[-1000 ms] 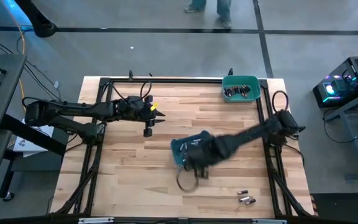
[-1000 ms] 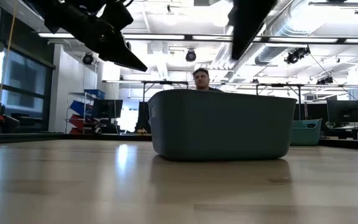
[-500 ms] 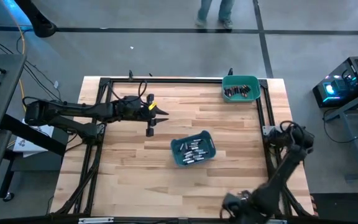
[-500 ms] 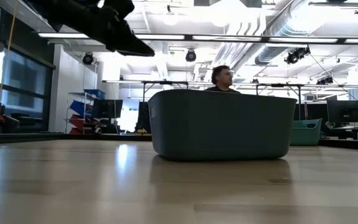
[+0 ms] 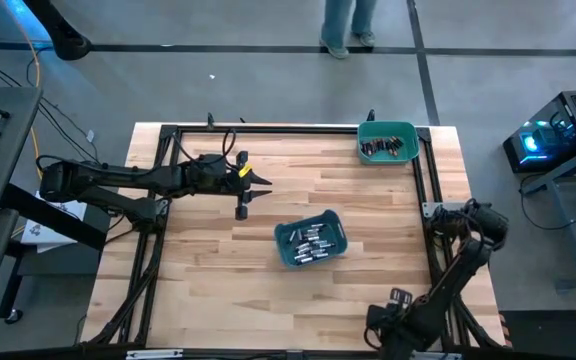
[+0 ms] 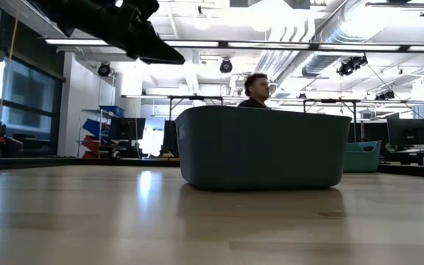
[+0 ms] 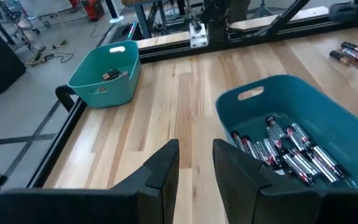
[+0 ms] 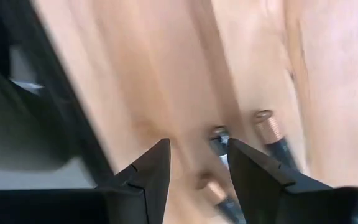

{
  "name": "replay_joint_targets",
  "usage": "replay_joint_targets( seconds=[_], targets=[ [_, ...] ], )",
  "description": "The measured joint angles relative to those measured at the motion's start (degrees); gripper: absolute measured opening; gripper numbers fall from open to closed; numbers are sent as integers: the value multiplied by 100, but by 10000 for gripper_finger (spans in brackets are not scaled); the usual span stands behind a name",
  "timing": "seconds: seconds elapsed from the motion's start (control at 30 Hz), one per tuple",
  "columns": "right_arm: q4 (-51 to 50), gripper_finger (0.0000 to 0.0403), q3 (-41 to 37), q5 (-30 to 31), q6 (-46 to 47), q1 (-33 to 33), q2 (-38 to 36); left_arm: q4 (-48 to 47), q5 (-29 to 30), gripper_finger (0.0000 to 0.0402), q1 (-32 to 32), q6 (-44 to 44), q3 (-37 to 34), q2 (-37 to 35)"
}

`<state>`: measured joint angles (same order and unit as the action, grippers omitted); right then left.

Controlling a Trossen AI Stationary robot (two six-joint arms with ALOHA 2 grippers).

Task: Sort batteries
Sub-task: Put the silver battery into the blue bin

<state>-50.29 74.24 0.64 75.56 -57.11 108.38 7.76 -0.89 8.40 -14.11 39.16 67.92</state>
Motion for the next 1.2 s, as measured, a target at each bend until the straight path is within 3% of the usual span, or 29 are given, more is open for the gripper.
replay_joint_targets(
  seconds=[0.37, 0.7, 0.9, 1.0, 1.2],
  targets=[
    [87, 146, -558, -280, -971, 56, 2, -103, 0, 90, 0, 57, 0, 0],
    [393, 60, -829, -272, -1453, 88, -37, -108, 0, 90, 0, 157, 0, 0],
    [215, 17, -558, -283, -1828, 440, 14, -153, 7, 90, 0, 139, 0, 0],
    [64, 17, -93, -3, -2258, 854, 21, -468, 333, 90, 0, -3, 0, -89],
    [-258, 22, 1011, 1595, -3601, 1803, -10, -865, 1573, 90, 7, -217, 4, -536]
  ],
)
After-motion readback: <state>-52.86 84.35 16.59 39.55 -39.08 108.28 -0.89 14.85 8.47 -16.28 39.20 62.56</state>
